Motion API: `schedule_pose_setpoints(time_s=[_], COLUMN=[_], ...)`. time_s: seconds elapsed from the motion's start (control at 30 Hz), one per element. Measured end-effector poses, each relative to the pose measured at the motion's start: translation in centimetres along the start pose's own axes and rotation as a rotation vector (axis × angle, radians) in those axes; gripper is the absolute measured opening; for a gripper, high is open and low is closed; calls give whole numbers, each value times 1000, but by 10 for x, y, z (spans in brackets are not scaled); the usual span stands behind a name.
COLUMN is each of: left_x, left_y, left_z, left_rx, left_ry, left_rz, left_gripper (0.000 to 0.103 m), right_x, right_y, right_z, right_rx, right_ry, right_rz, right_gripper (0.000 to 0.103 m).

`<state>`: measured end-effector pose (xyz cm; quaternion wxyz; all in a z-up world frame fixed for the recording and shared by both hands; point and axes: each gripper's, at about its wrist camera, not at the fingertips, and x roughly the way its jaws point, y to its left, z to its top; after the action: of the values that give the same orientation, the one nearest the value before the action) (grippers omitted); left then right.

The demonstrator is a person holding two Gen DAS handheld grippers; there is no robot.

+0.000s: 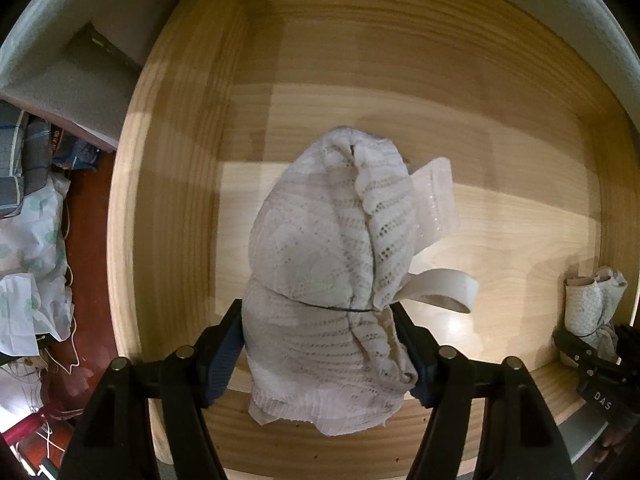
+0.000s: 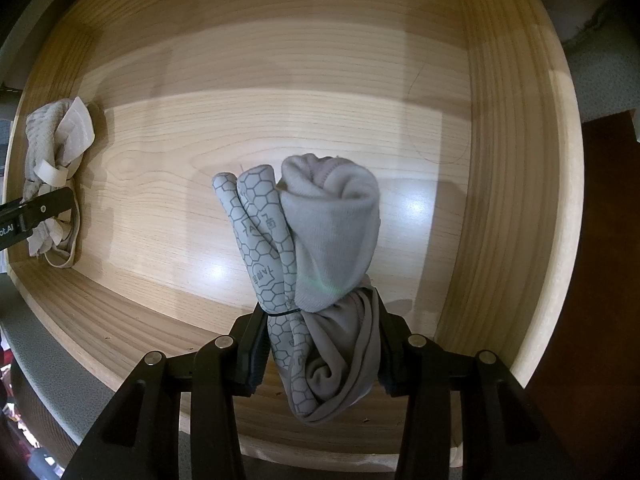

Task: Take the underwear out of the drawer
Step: 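Lift the beige lace bra out of the drawer with the left gripper, then carry the beige lace bra with the left gripper over the white box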

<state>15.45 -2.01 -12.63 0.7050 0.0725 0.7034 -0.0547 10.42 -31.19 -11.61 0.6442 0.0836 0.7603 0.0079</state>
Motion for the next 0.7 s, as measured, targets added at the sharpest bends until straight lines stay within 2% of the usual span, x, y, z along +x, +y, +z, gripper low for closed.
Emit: schedule_pose_setpoints(time_s=[0.3, 0.7], left_x=[-8, -49], left_y=[-9, -26], left_z=[-6, -23], left_rx=[19, 59], left_ry=[-30, -85], left_rz=[25, 26], left_gripper=[64, 64], right_x=[0, -1], right_y=[0, 0], right_z=[0, 0], right_rx=[-1, -2], right_ry=[0, -1], right_rz=[-2, -4], right_gripper=[41, 40])
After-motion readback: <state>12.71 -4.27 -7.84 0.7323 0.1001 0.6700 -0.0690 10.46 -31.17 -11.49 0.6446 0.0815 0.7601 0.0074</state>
